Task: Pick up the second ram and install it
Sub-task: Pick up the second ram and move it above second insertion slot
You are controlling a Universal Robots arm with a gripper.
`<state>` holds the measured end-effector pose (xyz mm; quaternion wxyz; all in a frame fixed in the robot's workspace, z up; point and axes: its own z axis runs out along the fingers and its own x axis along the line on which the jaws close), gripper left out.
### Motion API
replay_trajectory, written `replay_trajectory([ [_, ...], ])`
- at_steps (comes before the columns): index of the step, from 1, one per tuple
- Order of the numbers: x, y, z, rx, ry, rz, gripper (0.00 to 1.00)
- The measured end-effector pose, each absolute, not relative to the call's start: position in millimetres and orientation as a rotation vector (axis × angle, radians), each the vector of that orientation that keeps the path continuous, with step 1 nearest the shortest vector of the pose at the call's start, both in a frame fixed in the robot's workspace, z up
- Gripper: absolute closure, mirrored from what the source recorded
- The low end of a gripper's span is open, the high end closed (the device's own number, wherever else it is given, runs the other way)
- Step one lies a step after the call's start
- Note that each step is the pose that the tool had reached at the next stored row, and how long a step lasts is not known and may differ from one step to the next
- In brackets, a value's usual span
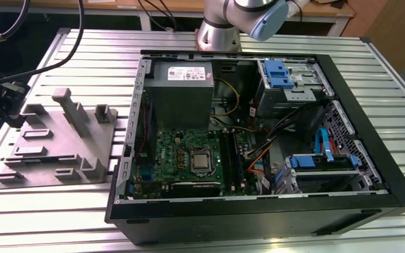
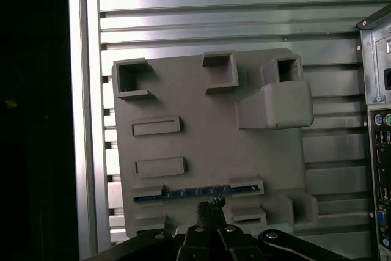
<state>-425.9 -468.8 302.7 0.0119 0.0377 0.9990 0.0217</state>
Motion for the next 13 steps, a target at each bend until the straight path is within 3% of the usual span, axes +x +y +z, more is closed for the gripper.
replay_trajectory([
  [13,-425.9,-468.8,302.0,-0.150,3.117,0.070,0.90],
])
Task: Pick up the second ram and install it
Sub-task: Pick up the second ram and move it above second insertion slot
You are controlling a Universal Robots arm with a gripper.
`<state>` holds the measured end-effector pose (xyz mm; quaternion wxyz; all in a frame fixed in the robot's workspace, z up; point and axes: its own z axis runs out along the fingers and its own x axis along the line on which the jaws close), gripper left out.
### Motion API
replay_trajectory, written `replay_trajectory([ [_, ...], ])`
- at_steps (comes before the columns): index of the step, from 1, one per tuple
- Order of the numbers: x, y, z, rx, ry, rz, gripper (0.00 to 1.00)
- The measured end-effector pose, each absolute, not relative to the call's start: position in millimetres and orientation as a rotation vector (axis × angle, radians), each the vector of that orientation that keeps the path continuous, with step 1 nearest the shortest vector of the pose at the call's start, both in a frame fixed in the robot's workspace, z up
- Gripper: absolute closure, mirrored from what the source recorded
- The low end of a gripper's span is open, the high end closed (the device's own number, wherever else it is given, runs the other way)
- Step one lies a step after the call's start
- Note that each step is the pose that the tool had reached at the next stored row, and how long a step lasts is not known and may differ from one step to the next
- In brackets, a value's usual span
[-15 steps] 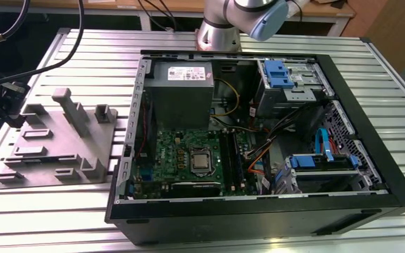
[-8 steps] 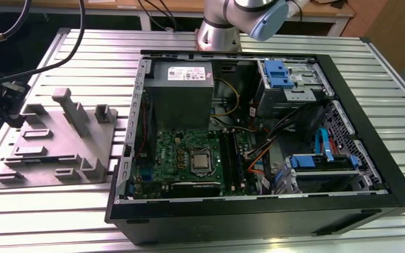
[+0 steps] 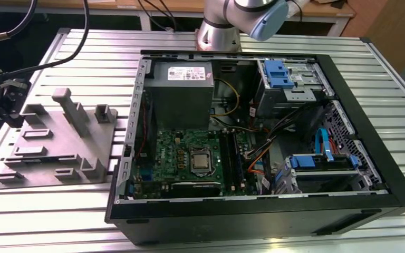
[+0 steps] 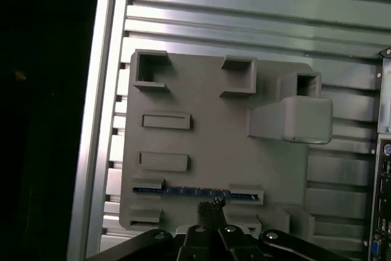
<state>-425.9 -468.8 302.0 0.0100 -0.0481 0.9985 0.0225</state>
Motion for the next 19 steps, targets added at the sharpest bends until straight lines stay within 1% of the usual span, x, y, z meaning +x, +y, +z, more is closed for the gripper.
replay_trajectory([
  [19,-425.9,-468.8,299.3,-0.620,3.066,0.075,0.90],
])
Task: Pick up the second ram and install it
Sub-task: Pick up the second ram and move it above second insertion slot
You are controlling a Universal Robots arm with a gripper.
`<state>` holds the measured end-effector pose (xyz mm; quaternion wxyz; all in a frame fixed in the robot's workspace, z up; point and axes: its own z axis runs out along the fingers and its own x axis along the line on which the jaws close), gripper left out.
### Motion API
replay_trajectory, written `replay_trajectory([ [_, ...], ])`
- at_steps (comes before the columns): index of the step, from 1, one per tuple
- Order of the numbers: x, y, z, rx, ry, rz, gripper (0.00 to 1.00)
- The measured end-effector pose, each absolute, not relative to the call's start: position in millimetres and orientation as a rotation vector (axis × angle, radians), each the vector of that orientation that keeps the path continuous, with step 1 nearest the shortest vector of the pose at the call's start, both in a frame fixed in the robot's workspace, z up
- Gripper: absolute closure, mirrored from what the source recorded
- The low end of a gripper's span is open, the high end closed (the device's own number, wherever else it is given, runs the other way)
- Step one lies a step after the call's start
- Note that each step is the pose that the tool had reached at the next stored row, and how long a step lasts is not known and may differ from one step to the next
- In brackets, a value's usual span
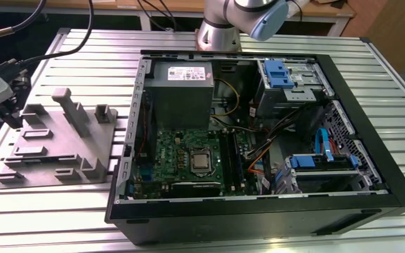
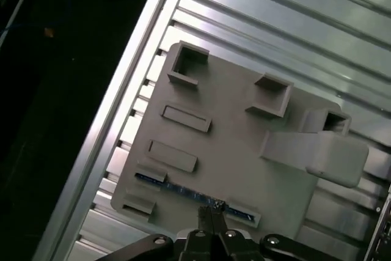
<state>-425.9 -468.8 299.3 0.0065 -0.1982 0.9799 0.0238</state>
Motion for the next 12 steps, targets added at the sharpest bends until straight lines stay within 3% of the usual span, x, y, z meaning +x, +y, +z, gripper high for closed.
replay_trajectory([
  [12,-425.9,-468.8,295.0,-0.951,2.985,0.076,0.90],
])
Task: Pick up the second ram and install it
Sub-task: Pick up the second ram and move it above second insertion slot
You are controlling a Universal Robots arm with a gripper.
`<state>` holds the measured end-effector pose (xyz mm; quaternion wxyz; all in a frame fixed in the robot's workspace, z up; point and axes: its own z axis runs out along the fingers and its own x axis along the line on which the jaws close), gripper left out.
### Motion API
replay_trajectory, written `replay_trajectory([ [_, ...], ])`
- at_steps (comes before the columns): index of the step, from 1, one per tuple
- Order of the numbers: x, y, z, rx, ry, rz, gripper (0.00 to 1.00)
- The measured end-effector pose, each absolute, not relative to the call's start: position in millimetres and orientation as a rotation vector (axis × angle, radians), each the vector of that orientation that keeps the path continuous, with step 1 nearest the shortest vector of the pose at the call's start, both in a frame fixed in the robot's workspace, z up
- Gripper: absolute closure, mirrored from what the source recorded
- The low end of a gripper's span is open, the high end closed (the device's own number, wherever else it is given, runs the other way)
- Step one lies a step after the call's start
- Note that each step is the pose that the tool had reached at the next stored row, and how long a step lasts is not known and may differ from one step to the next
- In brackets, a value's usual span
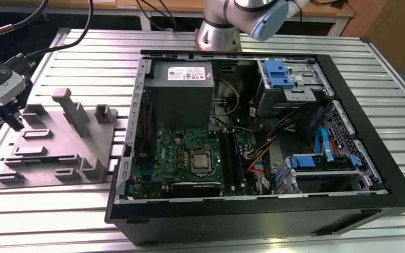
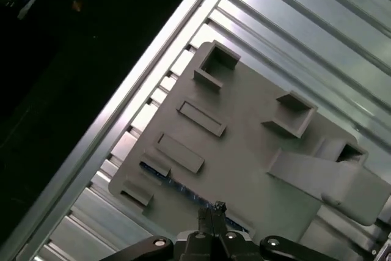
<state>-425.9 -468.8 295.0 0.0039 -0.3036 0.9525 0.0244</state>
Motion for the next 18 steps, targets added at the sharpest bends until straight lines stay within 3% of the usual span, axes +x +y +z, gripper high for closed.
replay_trajectory([
  [18,-425.9,-468.8,288.8,-1.429,2.797,0.078,0.90],
])
